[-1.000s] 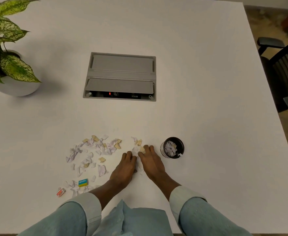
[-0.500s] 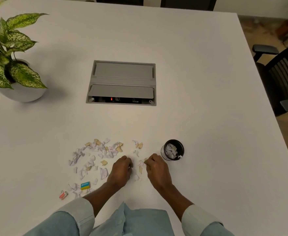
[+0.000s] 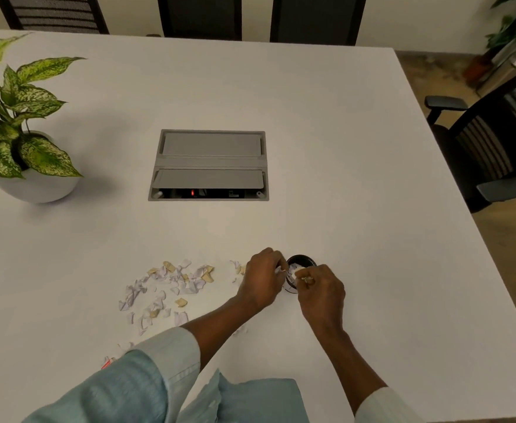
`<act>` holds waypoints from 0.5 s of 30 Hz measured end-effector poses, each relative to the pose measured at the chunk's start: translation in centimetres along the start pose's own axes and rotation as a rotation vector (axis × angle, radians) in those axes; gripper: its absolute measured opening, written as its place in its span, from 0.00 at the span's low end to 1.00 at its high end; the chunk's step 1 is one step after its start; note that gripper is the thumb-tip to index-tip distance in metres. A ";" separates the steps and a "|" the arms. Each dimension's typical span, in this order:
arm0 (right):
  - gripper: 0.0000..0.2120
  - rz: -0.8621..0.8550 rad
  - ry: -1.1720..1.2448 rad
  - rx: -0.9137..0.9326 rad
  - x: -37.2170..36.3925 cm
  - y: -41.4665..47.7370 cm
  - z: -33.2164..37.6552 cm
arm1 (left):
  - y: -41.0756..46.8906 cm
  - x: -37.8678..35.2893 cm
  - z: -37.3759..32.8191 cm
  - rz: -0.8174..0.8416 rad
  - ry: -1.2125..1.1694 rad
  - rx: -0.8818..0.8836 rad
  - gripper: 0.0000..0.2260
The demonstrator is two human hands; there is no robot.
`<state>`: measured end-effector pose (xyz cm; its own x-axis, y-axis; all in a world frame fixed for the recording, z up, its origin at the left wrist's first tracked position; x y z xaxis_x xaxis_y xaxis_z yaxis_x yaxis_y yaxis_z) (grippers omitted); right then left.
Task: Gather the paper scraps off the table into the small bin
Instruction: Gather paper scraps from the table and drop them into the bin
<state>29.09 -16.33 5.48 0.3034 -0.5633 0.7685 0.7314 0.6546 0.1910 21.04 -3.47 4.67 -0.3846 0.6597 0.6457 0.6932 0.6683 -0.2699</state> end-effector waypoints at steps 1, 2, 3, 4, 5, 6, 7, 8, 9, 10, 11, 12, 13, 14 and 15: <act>0.08 0.000 -0.022 -0.020 0.2 0.4 -0.4 | 0.5 -0.2 -0.7 0.011 0.015 -0.006 0.02; 0.08 0.005 -0.045 -0.039 0.3 0.8 -0.9 | 0.9 -0.5 -1.3 0.024 0.034 -0.008 0.02; 0.07 0.019 -0.060 -0.063 0.4 1.2 -1.3 | 1.3 -0.8 -1.8 0.038 0.059 -0.006 0.02; 0.07 0.039 -0.060 -0.088 0.4 1.5 -1.7 | 1.7 -1.1 -2.2 0.052 0.088 -0.002 0.02; 0.07 0.064 -0.051 -0.108 0.5 1.8 -2.1 | 2.0 -1.4 -2.6 0.061 0.113 0.001 0.03; 0.07 0.095 -0.043 -0.121 0.5 2.0 -2.4 | 2.3 -1.7 -2.8 0.068 0.124 0.003 0.04; 0.06 0.128 -0.035 -0.128 0.5 2.2 -2.7 | 2.4 -2.0 -3.1 0.069 0.116 0.004 0.06; 0.06 0.156 -0.025 -0.132 0.5 2.4 -3.0 | 2.4 -2.3 -3.4 0.068 0.098 0.002 0.09; 0.06 0.173 -0.011 -0.132 0.5 2.5 -3.2 | 2.4 -2.5 -3.5 0.069 0.084 0.001 0.12; 0.06 0.177 0.006 -0.130 0.4 2.5 -3.4 | 2.3 -2.7 -3.6 0.071 0.080 -0.001 0.13; 0.07 0.175 0.021 -0.130 0.4 2.5 -3.6 | 2.2 -2.9 -3.5 0.073 0.088 0.000 0.14; 0.07 0.169 0.033 -0.135 0.4 2.4 -3.7 | 2.0 -3.0 -3.3 0.067 0.100 0.004 0.15; 0.08 0.161 0.043 -0.145 0.3 2.2 -3.8 | 1.9 -3.1 -2.9 0.050 0.110 0.013 0.16; 0.09 0.151 0.054 -0.155 0.3 2.1 -4.0 | 1.7 -3.1 -2.5 0.021 0.110 0.026 0.16; 0.11 0.139 0.063 -0.163 0.3 2.0 -4.1 | 1.5 -2.9 -2.0 -0.014 0.096 0.036 0.17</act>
<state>33.13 -17.29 3.63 0.4425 -0.5069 0.7397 0.7672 0.6411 -0.0195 24.46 -5.10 3.82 -0.3322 0.6156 0.7147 0.6650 0.6902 -0.2854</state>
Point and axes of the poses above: each hand's wrist, its own y-axis towards the middle knuckle, its own x-axis out of the back of the hand, z = x × y, the point moved 1 cm from there along y, towards the middle knuckle, and after that the axes turned 12 degrees about x, right-handed, at the moved point
